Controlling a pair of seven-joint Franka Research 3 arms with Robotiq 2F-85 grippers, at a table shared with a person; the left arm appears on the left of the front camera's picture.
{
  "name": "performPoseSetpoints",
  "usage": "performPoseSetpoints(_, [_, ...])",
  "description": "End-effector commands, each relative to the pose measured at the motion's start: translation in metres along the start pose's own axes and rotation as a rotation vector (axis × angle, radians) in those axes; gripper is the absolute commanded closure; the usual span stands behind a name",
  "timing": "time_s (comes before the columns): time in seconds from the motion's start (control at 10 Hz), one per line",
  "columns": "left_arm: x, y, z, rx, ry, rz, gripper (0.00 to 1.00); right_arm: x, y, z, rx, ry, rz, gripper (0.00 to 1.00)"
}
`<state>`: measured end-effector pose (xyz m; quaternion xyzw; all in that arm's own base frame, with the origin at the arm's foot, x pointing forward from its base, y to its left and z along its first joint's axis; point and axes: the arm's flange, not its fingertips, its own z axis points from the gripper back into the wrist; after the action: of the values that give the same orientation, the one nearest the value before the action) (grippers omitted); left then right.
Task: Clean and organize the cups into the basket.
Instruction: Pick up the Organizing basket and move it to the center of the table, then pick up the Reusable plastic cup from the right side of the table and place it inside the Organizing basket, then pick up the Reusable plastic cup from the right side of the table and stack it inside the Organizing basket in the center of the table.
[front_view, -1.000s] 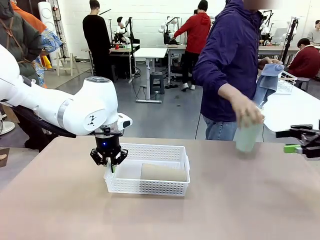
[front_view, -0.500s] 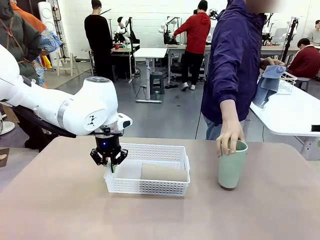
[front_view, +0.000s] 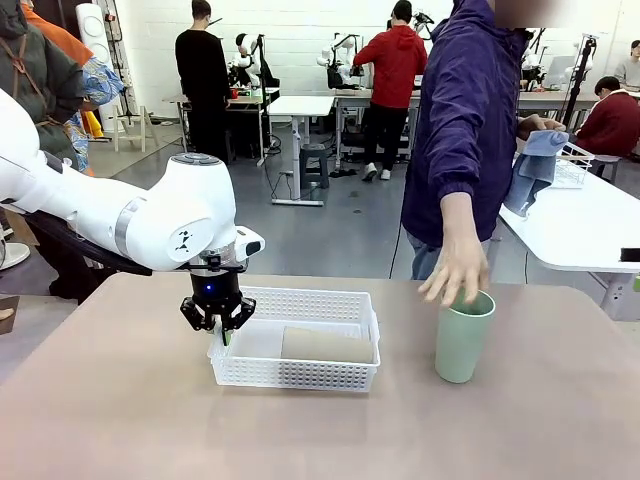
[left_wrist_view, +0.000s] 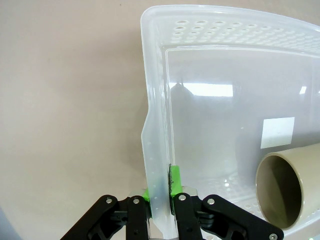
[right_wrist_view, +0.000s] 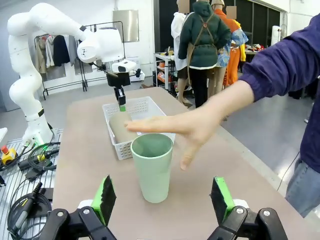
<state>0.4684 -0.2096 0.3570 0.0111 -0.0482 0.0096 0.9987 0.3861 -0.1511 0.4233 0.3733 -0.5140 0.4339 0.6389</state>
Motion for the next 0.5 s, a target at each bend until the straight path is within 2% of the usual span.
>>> performPoseSetpoints(0.0, [0.0001, -0.0005, 0.0008, 0.002, -0.003, -0.008, 1.0, -0.0026, 0.0003, -0.0009, -0.002, 0.018, -0.001, 0.0])
performPoseSetpoints(0.4, [0.0001, -0.0005, 0.0008, 0.002, -0.003, -0.008, 1.0, -0.0026, 0.0003, -0.0009, -0.002, 0.018, -0.001, 0.0])
